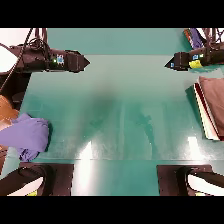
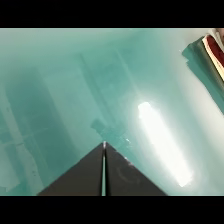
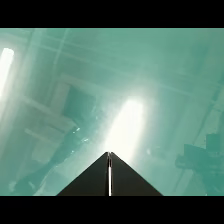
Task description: Fold the shirts.
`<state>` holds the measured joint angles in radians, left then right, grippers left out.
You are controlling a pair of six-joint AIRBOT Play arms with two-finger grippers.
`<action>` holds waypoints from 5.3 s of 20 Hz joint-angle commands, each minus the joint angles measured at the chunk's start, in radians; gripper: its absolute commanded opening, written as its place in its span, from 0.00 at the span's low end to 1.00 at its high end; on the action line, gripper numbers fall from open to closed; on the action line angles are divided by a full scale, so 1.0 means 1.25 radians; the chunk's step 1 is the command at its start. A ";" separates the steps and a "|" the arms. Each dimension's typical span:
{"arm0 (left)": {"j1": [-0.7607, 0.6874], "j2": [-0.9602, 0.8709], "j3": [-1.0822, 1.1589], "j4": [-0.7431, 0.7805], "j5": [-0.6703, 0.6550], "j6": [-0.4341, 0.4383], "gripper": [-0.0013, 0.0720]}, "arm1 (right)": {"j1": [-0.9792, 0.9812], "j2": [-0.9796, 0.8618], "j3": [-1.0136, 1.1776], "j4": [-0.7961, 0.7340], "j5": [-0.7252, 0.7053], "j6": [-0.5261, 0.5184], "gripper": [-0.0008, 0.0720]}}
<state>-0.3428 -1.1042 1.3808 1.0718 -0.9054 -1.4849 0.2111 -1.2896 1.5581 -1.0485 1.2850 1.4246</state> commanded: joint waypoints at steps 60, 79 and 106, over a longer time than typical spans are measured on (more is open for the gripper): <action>0.179 0.134 0.287 0.079 -0.260 -0.093 0.05 | -0.094 0.250 0.004 -0.068 -0.206 0.000 0.04; -0.055 -0.290 0.239 0.206 -0.266 -0.050 0.79 | -0.210 0.332 0.004 -0.056 -0.088 0.000 0.04; 0.140 -0.328 0.063 0.044 -0.039 0.022 0.05 | -0.201 0.255 -0.419 -0.076 -0.010 0.023 0.50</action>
<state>-0.1753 -1.5482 1.3804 1.0809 -0.9379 -1.4605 -0.0502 -0.9161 1.1770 -1.1412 1.2510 1.4532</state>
